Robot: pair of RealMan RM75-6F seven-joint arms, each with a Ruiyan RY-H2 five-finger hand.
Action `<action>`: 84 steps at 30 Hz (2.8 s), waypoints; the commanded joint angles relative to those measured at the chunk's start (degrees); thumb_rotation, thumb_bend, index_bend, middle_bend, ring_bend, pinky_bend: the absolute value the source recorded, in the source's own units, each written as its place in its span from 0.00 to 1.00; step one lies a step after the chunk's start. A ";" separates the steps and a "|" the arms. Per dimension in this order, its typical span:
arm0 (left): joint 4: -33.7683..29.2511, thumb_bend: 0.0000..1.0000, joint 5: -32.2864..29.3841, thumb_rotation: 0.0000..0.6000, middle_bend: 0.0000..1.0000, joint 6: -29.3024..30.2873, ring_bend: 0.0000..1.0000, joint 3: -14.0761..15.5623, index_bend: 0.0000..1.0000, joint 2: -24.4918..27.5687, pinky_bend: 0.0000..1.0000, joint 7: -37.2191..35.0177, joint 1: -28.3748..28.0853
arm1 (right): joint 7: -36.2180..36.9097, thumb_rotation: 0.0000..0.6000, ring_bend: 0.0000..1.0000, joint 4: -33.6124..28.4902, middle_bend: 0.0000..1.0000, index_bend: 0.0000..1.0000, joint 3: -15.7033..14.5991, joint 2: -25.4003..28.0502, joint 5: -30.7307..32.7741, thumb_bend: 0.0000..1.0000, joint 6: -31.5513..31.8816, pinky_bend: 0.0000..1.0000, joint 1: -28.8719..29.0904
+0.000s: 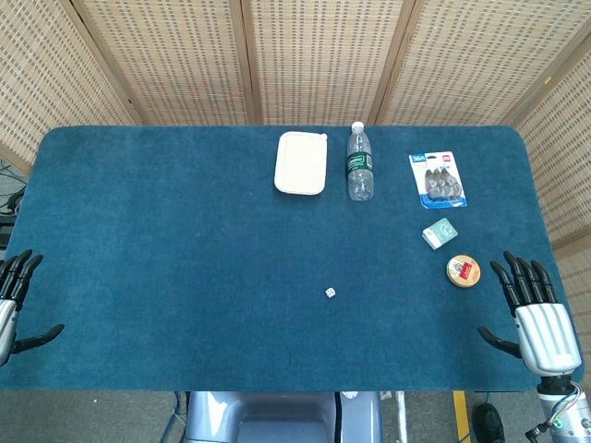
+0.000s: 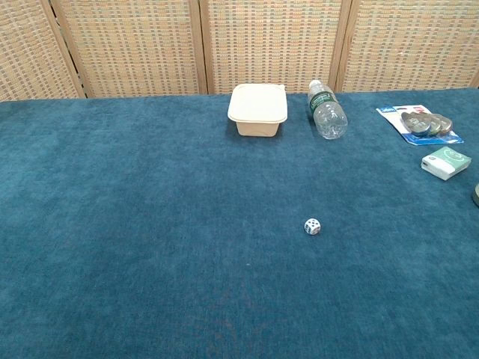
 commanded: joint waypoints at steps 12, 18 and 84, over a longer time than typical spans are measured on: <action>-0.30 0.00 0.21 1.00 0.00 0.08 0.00 0.15 0.00 0.33 0.00 -0.50 0.12 | -1.34 1.00 0.00 0.62 0.00 0.10 -0.27 -1.06 0.46 0.02 -3.72 0.00 1.41; -0.18 0.00 -1.26 1.00 0.00 -0.71 0.00 -0.54 0.00 0.46 0.00 -1.09 -0.23 | -2.78 1.00 0.00 0.20 0.00 0.31 0.72 -1.44 -2.19 0.11 -12.71 0.00 8.46; -0.49 0.00 -5.12 1.00 0.00 -5.82 0.00 -1.62 0.00 0.95 0.00 -0.98 -2.67 | -38.04 1.00 0.00 11.00 0.01 0.58 5.40 -31.31 42.56 0.41 -43.09 0.00 42.46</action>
